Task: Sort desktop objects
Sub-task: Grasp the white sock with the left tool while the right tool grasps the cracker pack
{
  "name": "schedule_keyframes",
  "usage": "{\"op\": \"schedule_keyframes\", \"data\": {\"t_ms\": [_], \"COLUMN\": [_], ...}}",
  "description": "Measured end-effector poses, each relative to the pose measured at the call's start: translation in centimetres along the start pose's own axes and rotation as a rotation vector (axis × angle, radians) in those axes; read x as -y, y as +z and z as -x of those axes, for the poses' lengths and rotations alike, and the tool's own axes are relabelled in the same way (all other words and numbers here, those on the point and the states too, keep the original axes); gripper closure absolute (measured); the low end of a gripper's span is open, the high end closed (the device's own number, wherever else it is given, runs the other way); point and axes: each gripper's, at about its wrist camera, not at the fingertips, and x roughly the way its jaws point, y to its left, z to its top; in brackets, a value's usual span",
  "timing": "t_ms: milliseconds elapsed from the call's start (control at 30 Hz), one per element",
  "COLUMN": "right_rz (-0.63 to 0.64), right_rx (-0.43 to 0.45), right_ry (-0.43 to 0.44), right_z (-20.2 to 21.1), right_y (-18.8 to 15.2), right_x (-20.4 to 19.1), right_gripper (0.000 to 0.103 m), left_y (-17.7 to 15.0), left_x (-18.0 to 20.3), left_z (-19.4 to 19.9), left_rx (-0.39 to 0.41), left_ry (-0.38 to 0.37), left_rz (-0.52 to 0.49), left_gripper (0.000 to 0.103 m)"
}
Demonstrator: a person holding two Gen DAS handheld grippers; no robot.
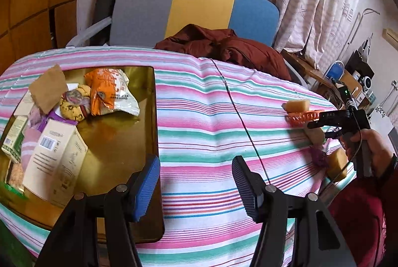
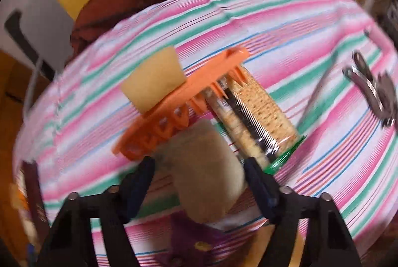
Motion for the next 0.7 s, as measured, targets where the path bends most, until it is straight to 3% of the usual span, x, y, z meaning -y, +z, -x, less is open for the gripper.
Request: {"op": "schedule_keyframes", "data": {"t_ms": [33, 67, 133, 233, 333, 433, 533, 600, 700], "right_rz": [0.018, 0.043, 0.100, 0.232, 0.304, 0.274, 0.135, 0.004, -0.077], "right_rx": [-0.005, -0.016, -0.042, -0.116, -0.034, 0.134, 0.275, 0.238, 0.105], "right_ry": [0.044, 0.093, 0.199, 0.413, 0.452, 0.371, 0.076, -0.094, -0.145], "right_z": [0.0, -0.2, -0.4, -0.5, 1.6, 4.0, 5.6, 5.1, 3.2], "right_y": [-0.1, -0.2, -0.6, -1.8, -2.0, -1.1, 0.3, 1.2, 2.6], "right_x": [-0.6, -1.4, -3.2, -7.1, -8.8, -7.0, -3.1, 0.0, 3.3], "right_gripper": [0.038, 0.048, 0.048, 0.046, 0.034, 0.031, 0.022, 0.020, 0.017], "left_y": [0.0, -0.1, -0.2, -0.2, 0.0, 0.3, 0.6, 0.9, 1.5], "left_x": [0.0, 0.0, 0.1, 0.5, 0.7, 0.8, 1.2, 1.4, 1.8], "left_z": [-0.1, -0.3, -0.6, -0.8, -1.0, -1.3, -1.9, -2.1, -2.8], "left_rx": [-0.003, -0.007, -0.016, -0.020, -0.019, -0.024, -0.037, -0.045, -0.057], "left_ry": [-0.003, -0.007, -0.010, -0.008, -0.009, -0.013, -0.022, -0.025, -0.033], "left_rz": [0.005, 0.011, 0.014, 0.004, 0.002, 0.007, 0.003, 0.000, -0.003], "left_gripper": [0.042, 0.042, 0.042, 0.042, 0.042, 0.042, 0.042, 0.042, 0.042]}}
